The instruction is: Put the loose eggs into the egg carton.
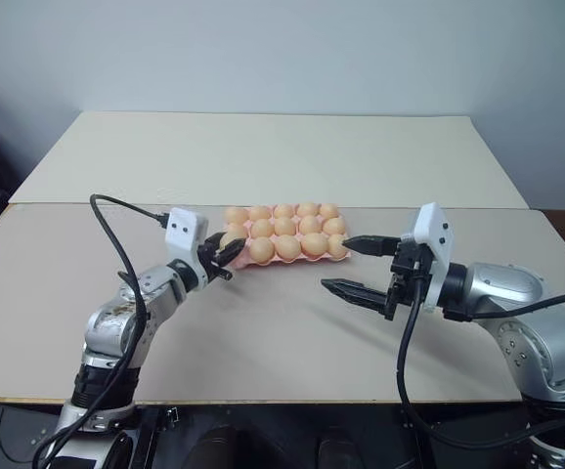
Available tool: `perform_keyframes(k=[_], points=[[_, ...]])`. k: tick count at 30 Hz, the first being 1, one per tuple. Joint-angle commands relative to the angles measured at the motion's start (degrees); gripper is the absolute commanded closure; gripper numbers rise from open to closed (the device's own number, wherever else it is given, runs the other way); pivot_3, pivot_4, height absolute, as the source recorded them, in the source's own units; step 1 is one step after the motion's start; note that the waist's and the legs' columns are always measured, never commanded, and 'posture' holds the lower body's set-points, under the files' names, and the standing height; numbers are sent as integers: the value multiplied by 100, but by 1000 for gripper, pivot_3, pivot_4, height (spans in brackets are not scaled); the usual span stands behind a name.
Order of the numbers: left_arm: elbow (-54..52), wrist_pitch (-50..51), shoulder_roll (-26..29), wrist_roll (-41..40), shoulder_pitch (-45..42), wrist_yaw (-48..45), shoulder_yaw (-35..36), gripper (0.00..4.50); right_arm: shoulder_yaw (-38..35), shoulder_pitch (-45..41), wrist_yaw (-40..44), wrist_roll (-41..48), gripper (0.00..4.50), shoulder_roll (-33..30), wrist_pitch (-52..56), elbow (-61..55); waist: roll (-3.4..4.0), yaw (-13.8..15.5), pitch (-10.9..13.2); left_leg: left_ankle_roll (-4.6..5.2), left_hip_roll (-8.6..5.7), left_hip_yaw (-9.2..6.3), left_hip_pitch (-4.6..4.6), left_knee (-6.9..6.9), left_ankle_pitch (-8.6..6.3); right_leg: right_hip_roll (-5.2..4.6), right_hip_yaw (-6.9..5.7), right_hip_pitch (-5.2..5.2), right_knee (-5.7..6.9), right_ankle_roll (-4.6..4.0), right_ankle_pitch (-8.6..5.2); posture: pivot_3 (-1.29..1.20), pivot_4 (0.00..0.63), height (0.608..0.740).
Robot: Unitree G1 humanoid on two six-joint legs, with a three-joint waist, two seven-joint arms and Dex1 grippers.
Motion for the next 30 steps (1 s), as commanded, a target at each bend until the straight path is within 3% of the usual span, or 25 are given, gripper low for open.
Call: perform_keyframes(k=[1, 9, 10, 16, 30], points=[[-7, -150, -70, 114, -65, 17, -59, 3012, -197, -28, -38, 84, 0, -44, -30, -193, 0, 0, 0, 0, 0, 0, 0, 0, 0, 0, 0, 0, 0, 0, 0, 0, 150, 740], [-24, -105, -125, 195, -15, 18, -48, 3012, -194, -29, -35, 94, 0, -54, -19, -190, 0, 0, 0, 0, 0, 0, 0, 0, 0, 0, 0, 0, 0, 0, 0, 0, 150, 740], [-37, -94, -124, 198, -8, 17, -46, 2291, -192, -24, -35, 94, 0, -54, -19, -196, 0, 0, 0, 0, 0, 0, 0, 0, 0, 0, 0, 0, 0, 0, 0, 0, 150, 740], [-145, -112, -106, 173, 40, 24, 45, 471, -169, -38, -20, 91, 0, -50, -23, -184, 0, 0, 0, 0, 0, 0, 0, 0, 0, 0, 0, 0, 0, 0, 0, 0, 150, 740], [-709, -85, 100, -147, 309, -203, 472, 471, -95, -101, 25, 52, 0, -26, -51, -120, 0, -1, 0, 1, 0, 0, 0, 0, 0, 0, 0, 0, 1, 0, 0, 0, 150, 740]])
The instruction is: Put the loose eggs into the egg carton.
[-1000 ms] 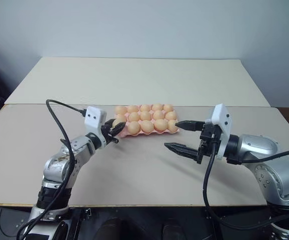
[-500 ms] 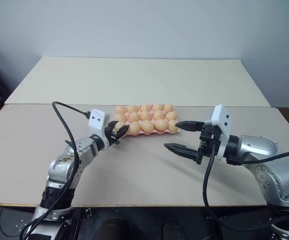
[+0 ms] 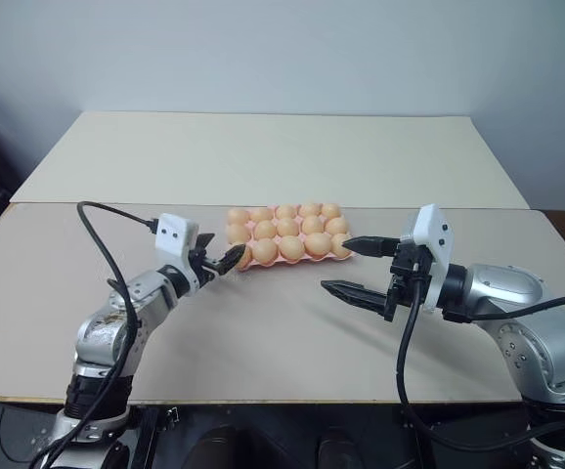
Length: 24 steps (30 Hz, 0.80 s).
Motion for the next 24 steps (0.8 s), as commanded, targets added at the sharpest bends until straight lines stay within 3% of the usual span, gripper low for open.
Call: perform_keyframes(k=[1, 7, 10, 16, 24], points=[[-400, -83, 40, -228, 15, -117, 187, 471, -90, -102, 27, 48, 0, -26, -50, -89, 0, 0, 0, 0, 0, 0, 0, 0, 0, 0, 0, 0, -1, 0, 0, 0, 150, 740], [-779, 78, 215, -659, 38, -304, 553, 471, -78, -120, 87, 20, 0, -43, -63, -32, 0, -3, 0, 1, 1, 0, 0, 0, 0, 0, 0, 0, 0, 0, 0, 0, 150, 740], [-1117, 358, 597, -1007, 197, -512, 870, 471, -91, -120, 106, -13, 0, -60, -72, 35, 0, -24, 0, 1, 2, 0, 1, 0, 0, 1, 0, 0, 1, 0, 0, 0, 150, 740], [-1601, 1012, 1911, -1823, 860, -1323, 1709, 471, -282, -90, 260, -291, 0, -310, -238, 491, 0, -44, 0, 1, 3, 2, 3, -3, 0, 0, 1, -2, 0, 0, 0, 0, 150, 740], [-1302, 1336, 3745, -2473, 1979, -2924, 3026, 471, -768, -53, 550, -705, 0, -846, -499, 1350, 0, -47, 1, 3, 4, 4, 3, -6, -2, 0, -1, -4, -7, -3, -2, 0, 150, 740]])
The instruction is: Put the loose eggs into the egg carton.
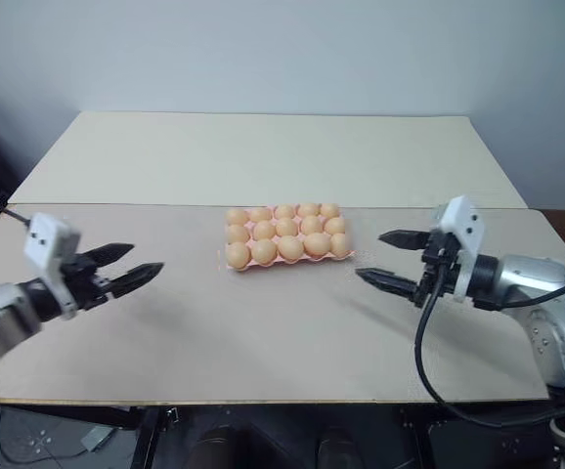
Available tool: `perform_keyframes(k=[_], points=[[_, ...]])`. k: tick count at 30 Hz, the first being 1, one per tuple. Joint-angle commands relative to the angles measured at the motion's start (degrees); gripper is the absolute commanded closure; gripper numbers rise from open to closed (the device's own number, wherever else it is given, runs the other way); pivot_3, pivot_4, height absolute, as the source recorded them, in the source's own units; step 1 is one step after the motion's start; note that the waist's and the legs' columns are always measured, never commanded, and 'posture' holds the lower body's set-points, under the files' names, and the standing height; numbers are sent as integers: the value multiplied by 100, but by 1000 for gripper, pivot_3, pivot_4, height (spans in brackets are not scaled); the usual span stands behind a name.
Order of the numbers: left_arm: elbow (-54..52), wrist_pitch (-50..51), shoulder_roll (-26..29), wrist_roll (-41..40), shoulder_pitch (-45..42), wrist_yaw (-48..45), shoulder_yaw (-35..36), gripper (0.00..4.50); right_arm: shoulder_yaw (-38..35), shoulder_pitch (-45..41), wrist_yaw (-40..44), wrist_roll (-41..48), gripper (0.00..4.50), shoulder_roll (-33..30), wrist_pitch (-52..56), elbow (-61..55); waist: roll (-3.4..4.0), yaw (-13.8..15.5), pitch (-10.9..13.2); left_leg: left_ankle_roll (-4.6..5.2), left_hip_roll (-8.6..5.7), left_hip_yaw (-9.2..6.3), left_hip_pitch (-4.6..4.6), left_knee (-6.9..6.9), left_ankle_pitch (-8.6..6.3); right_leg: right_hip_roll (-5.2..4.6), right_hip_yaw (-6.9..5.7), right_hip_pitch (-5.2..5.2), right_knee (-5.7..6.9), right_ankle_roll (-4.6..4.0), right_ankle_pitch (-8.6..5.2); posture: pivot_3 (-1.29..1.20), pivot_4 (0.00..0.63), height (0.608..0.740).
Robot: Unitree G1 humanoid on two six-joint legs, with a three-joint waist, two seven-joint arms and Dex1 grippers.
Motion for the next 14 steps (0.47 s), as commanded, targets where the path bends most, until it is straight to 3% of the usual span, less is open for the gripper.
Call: perform_keyframes(k=[1, 8, 14], points=[[91, 52, 650, -273, 368, -896, 634, 471, -469, -11, 201, -123, 0, -283, -254, 317, 0, 1, 0, 0, -1, 1, 1, -2, 0, -1, 0, 0, -2, 0, 0, 0, 150, 740], [723, 124, 1487, -388, 723, -1831, 1301, 471, -989, 95, 865, -237, 0, -837, -449, 1189, 4, -2, 2, 1, 0, 4, 5, -6, -1, 0, 0, -1, 0, -4, -2, 0, 150, 740], [861, 134, 1347, -448, 490, -1649, 1181, 471, -1016, 70, 1064, -358, 0, -965, -582, 1521, 4, -24, 2, 2, 2, 5, 6, -8, -2, 1, 0, -1, 0, -4, -2, 0, 150, 740]])
